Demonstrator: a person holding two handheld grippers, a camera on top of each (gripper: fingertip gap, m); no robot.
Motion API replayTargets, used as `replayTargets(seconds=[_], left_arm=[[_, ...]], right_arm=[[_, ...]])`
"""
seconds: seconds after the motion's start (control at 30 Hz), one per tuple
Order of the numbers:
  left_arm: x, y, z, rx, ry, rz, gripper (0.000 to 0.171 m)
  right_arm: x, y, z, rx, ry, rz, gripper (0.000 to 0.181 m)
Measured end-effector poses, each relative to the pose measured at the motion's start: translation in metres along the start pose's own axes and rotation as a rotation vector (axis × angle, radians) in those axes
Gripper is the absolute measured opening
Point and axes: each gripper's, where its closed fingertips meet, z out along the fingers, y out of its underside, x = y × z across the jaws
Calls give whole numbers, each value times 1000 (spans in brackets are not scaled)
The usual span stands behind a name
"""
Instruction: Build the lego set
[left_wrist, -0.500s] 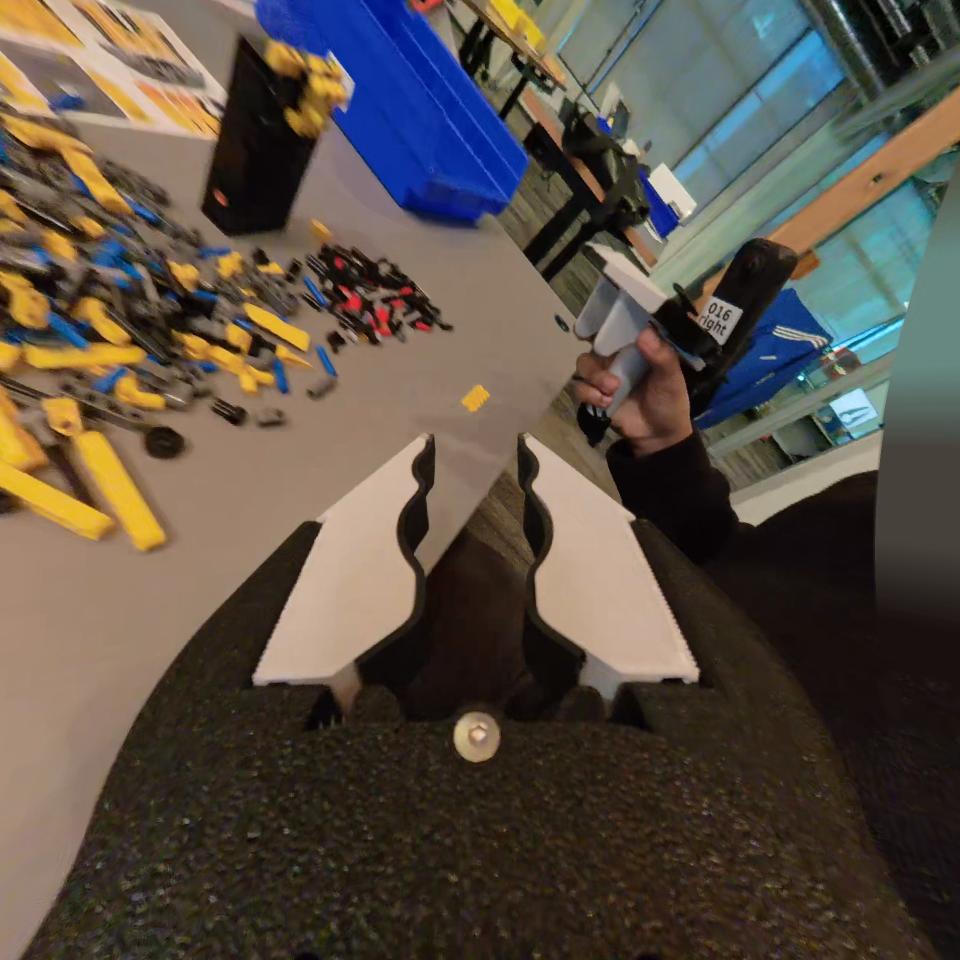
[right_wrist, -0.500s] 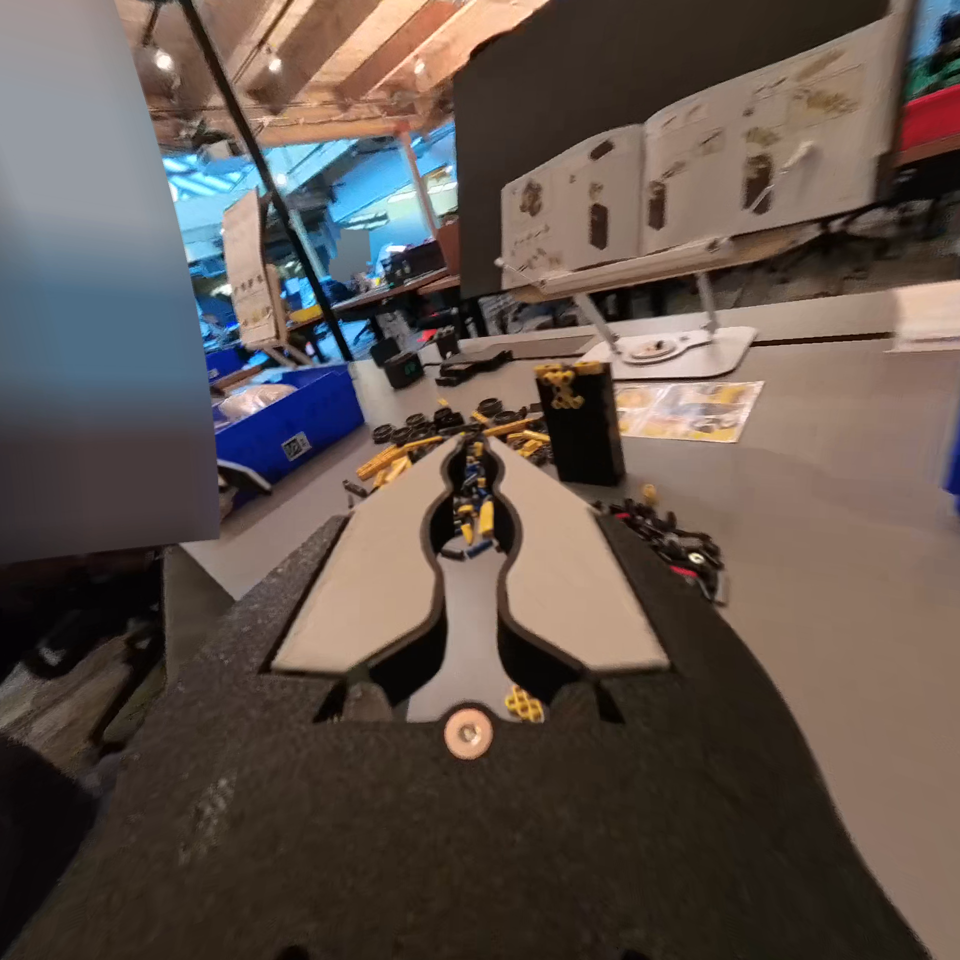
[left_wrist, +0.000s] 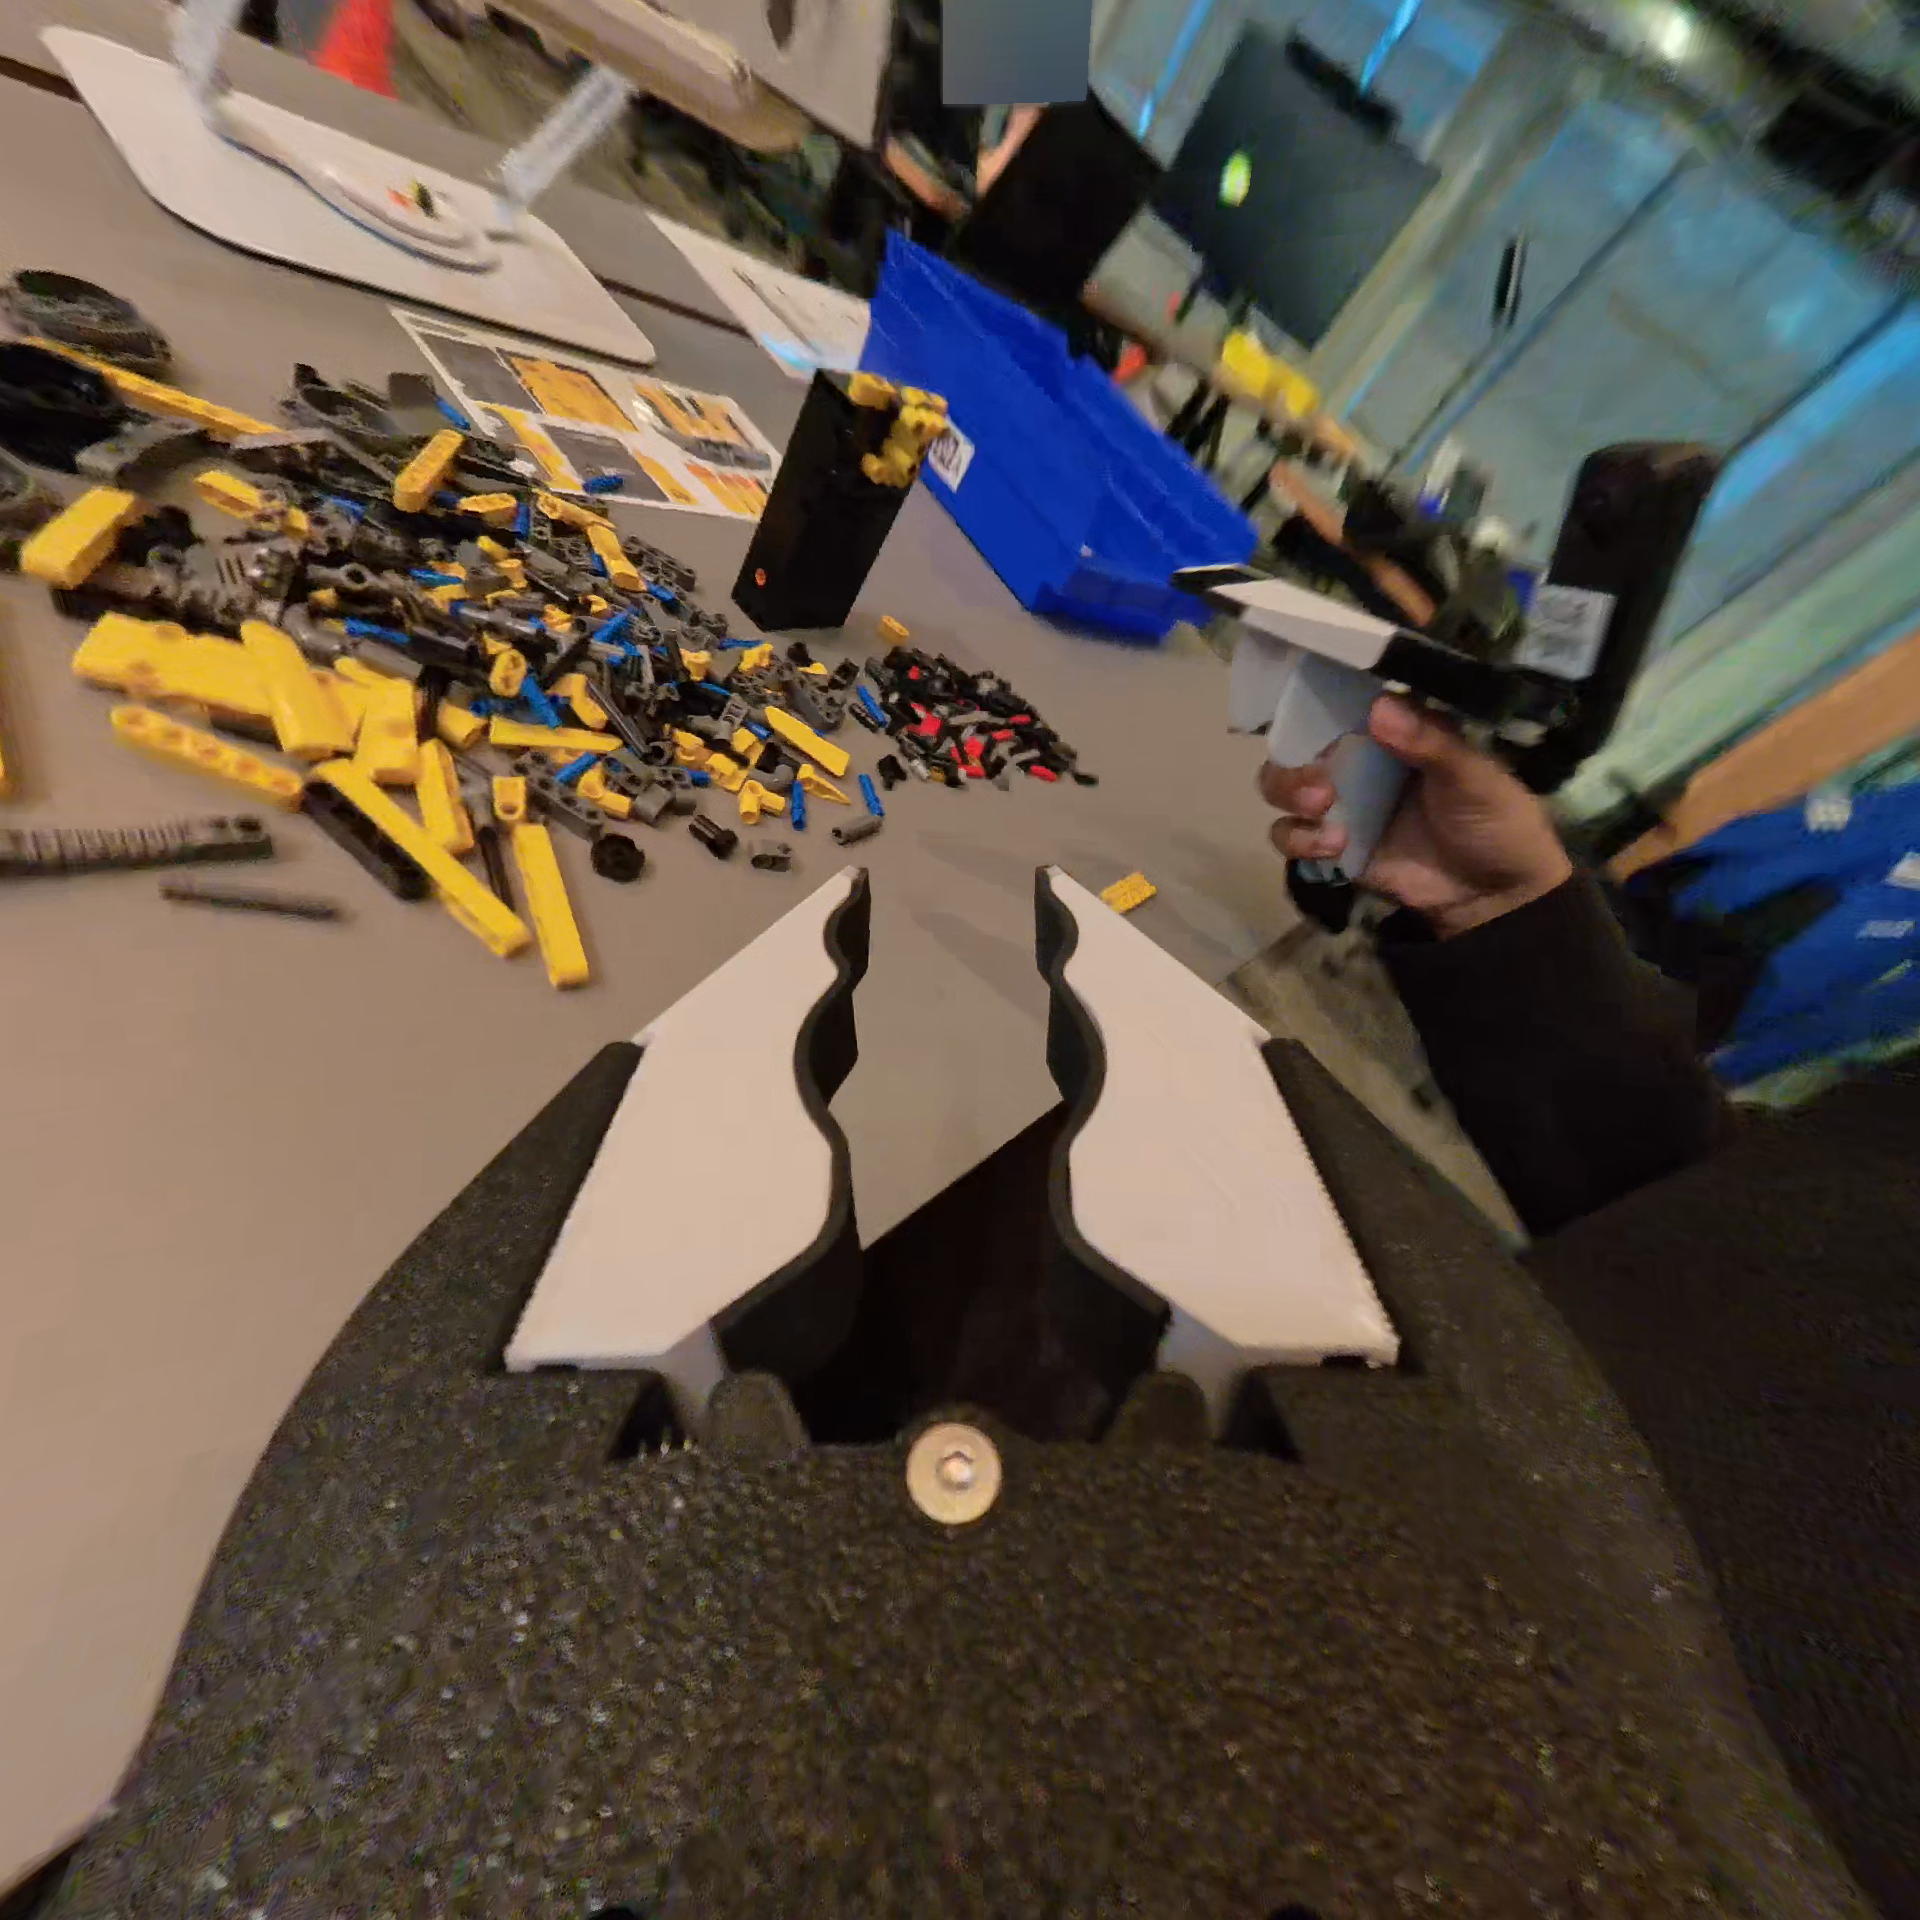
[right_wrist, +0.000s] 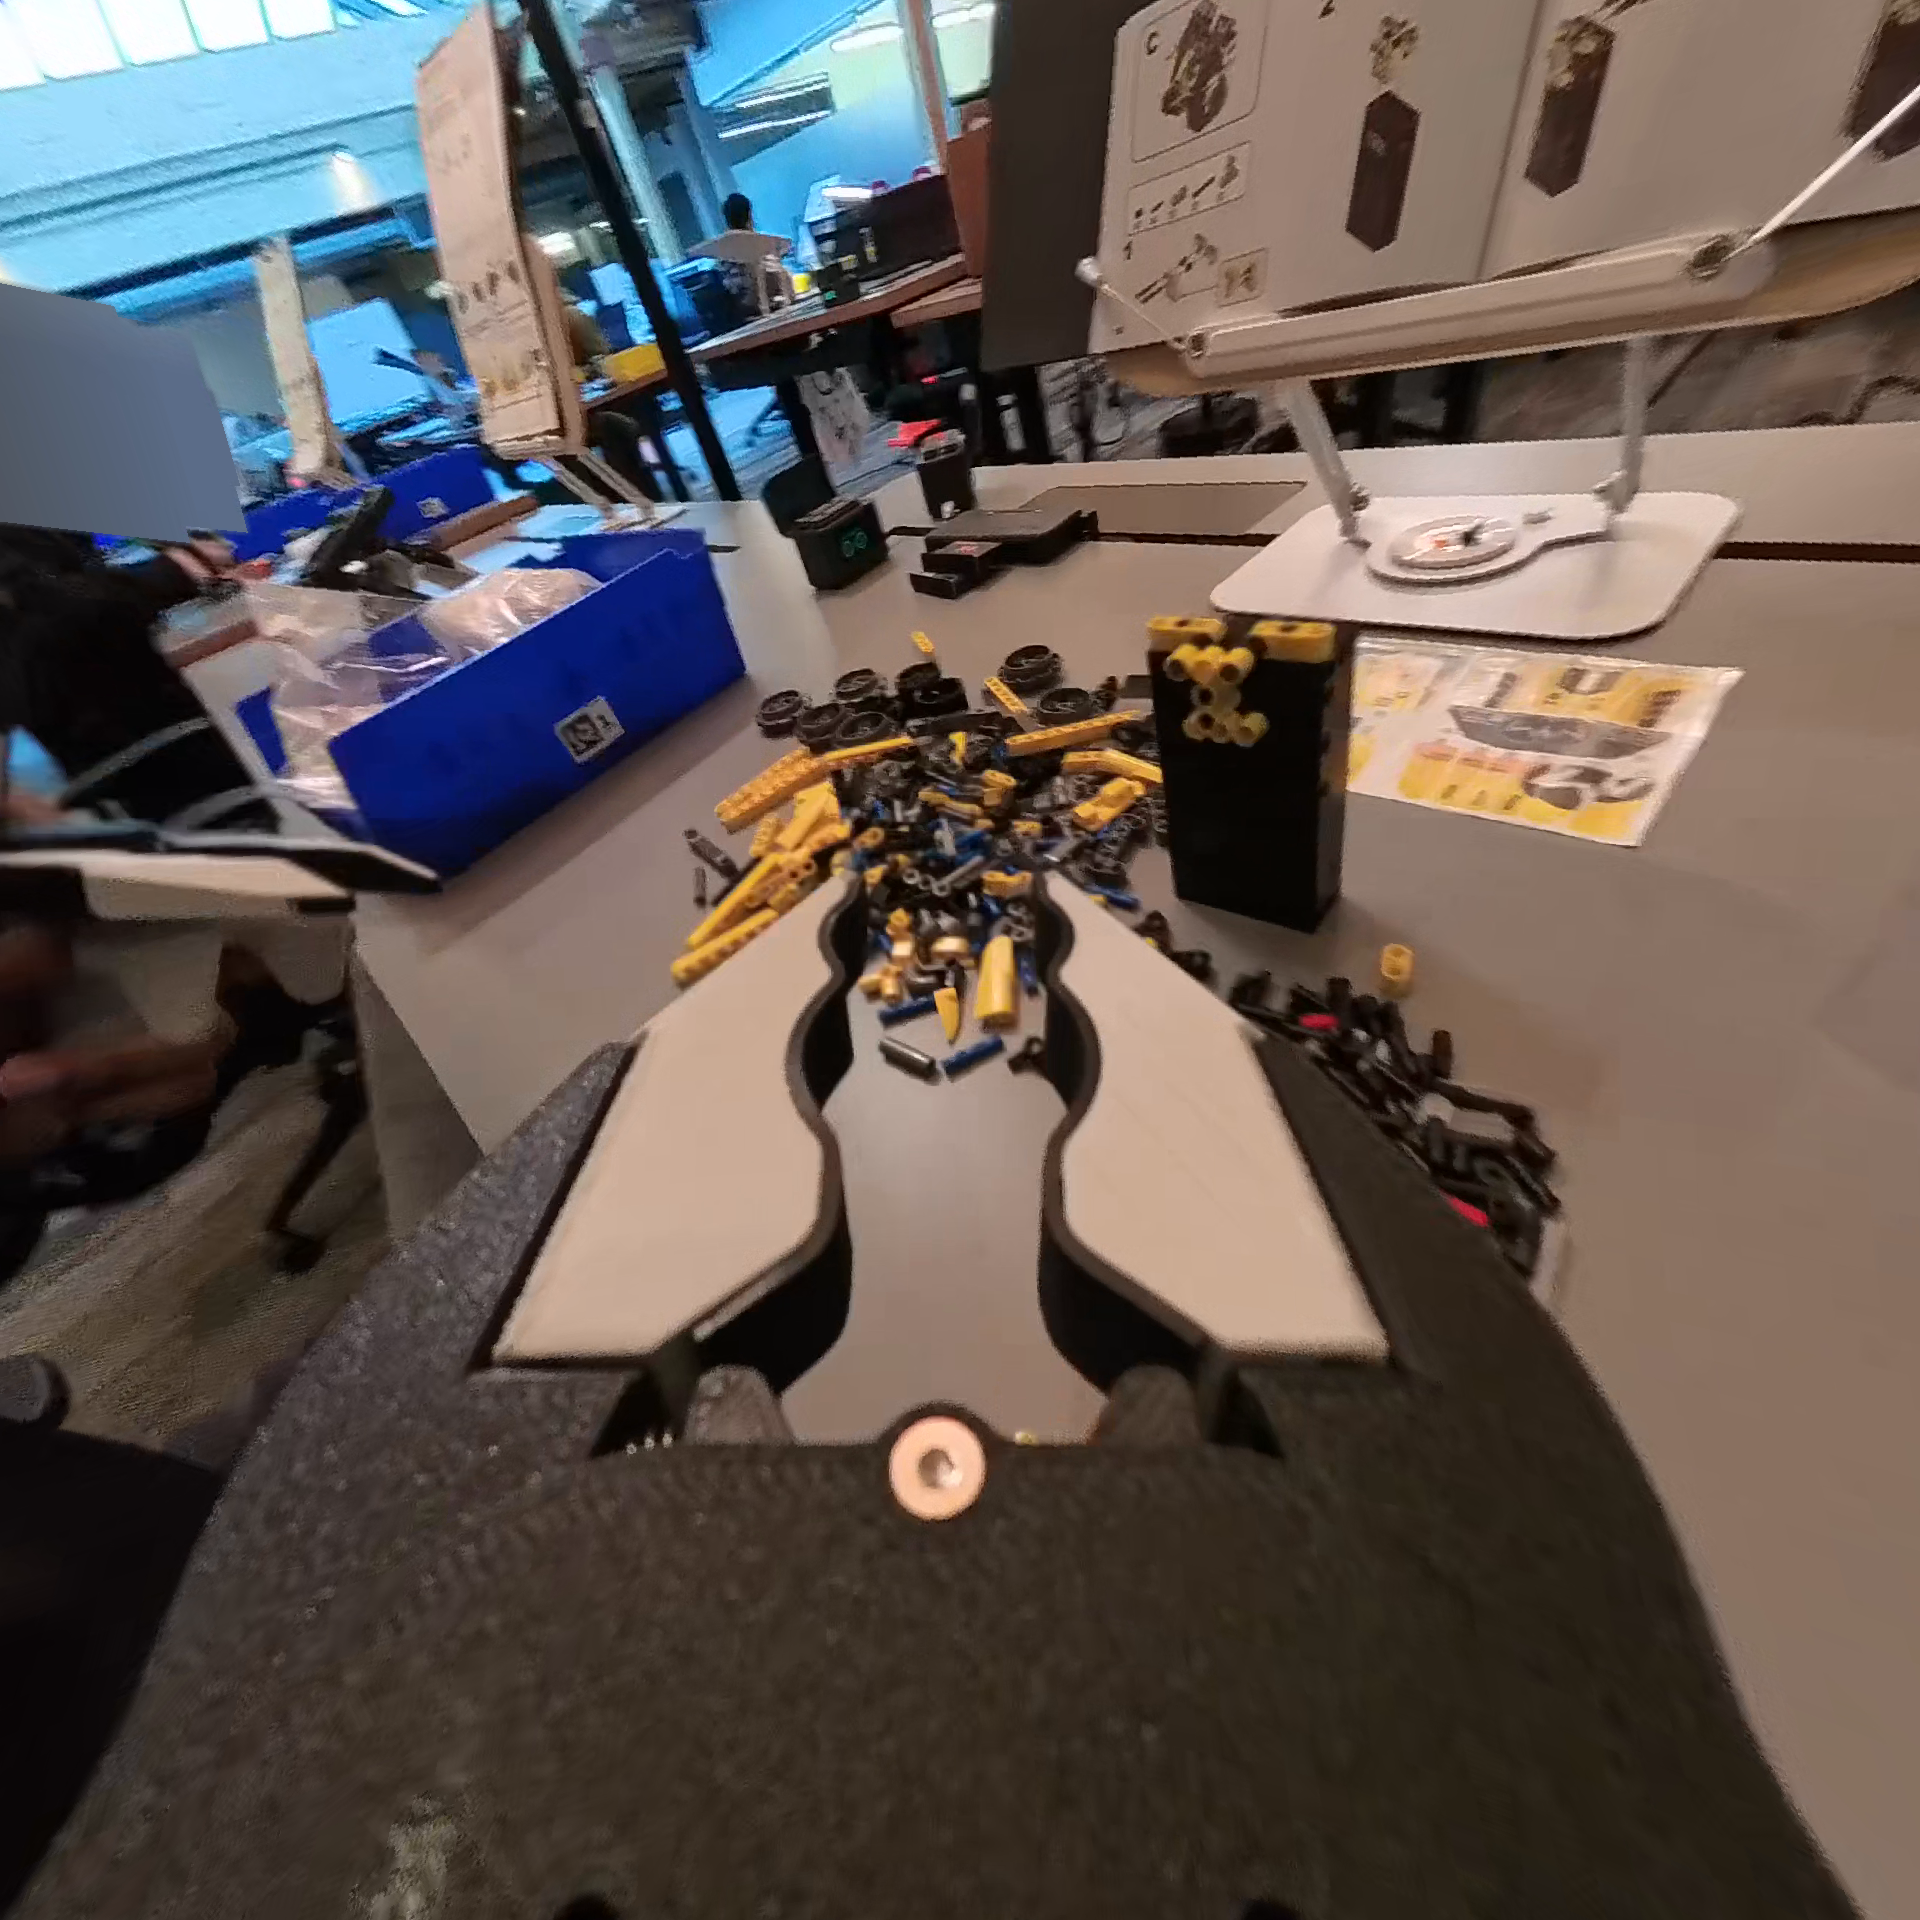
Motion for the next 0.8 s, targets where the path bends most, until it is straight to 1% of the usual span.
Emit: replayTargets(seconds=[0.03, 0.1, 0.13, 0.2, 0.27, 0.37, 0.4, 0.43, 0.47, 0.53, 0.6, 0.7, 0.8], left_arm=[[3, 2, -5, 34, 19, -36, 31], [4, 5, -12, 58, 68, -75, 31], [0, 4, -13, 52, 82, -69, 31], [-11, 1, -13, 30, 101, -25, 31], [-23, -10, -9, 29, 128, -28, 31], [-26, -30, 2, 33, 289, -119, 31], [-28, -36, 8, 25, 332, -143, 31], [-36, -42, 16, 21, 327, -152, 31], [-48, -52, 24, 35, 284, -144, 32], [-63, -75, 32, 99, 210, -78, 32], [-70, -93, 37, 134, 158, 0, 32], [-75, -109, 41, 136, 81, 75, 33], [-79, -118, 40, 155, -8, 105, 33]], right_arm=[[-2, -1, 9, -3, -38, 18, 30], [-5, -4, 31, -10, -103, 25, 35], [-4, -5, 43, -21, -111, -11, 40], [6, -15, 60, -9, -70, -117, 45], [10, -33, 68, 34, -49, -170, 45], [-2, -51, 73, 55, -103, -193, 60], [-5, -57, 75, 72, -107, -194, 60], [-9, -64, 77, 92, -103, -209, 60], [-9, -71, 78, 118, -71, -246, 60], [-1, -90, 77, 167, 53, -370, 60], [2, -105, 73, 183, 123, -463, 60], [-4, -115, 67, 176, 101, -473, 60], [-2, -114, 57, 184, 90, -464, 60]])
